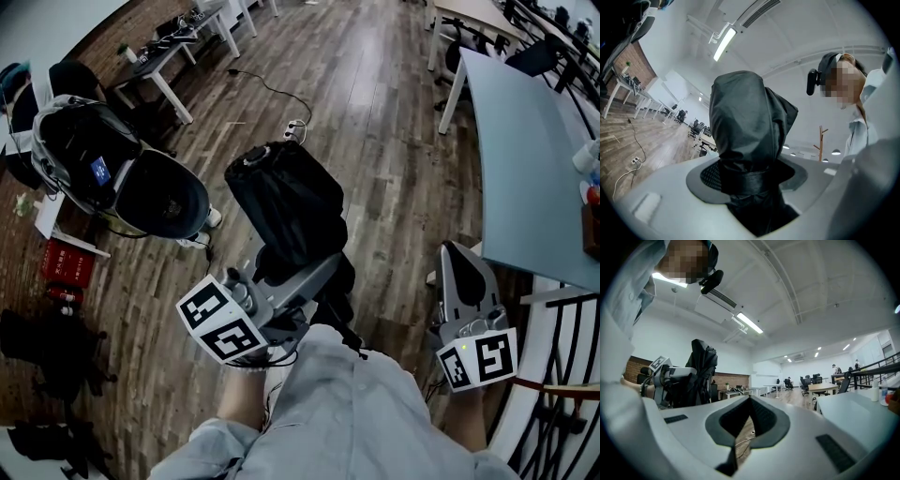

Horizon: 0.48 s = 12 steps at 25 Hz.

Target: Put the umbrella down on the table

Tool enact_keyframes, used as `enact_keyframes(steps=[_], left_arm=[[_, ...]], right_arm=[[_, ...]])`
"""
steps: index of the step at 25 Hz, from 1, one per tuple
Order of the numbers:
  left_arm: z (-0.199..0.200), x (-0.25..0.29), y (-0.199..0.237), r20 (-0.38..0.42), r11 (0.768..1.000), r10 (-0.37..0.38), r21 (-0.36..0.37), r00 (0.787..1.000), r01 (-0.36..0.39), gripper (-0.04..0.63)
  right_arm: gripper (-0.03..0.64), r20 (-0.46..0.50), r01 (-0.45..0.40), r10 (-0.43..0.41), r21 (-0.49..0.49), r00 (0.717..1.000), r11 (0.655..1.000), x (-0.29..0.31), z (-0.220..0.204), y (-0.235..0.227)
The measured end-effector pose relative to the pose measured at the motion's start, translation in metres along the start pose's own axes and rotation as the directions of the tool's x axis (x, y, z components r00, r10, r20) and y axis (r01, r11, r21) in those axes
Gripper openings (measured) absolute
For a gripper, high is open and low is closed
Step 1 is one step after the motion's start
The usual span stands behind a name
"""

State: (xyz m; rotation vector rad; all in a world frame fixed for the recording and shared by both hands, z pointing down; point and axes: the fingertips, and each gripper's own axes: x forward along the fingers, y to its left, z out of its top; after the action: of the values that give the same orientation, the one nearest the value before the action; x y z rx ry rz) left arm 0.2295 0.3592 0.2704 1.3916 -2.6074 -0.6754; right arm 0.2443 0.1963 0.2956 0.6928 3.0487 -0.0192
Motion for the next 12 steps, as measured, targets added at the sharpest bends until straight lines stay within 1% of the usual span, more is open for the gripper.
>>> enact_keyframes(steps=[6,12], left_arm=[[0.007,0.019,0.027,-0.002,1.0,-0.024,-0.008,1.0,0.024,0.259],[0.02,0.041,0.066,-0.01,0.999,-0.046,-0.015,0.999,0.046,0.259]], right_arm=[[-0.005,-0.004,0.039,-0.039,0.0,0.999,0.999,0.028,-0.004,-0.015],[-0.005,-0.014,0.049,-0.049,-0.009,0.999,0.999,0.071,-0.008,-0.026]])
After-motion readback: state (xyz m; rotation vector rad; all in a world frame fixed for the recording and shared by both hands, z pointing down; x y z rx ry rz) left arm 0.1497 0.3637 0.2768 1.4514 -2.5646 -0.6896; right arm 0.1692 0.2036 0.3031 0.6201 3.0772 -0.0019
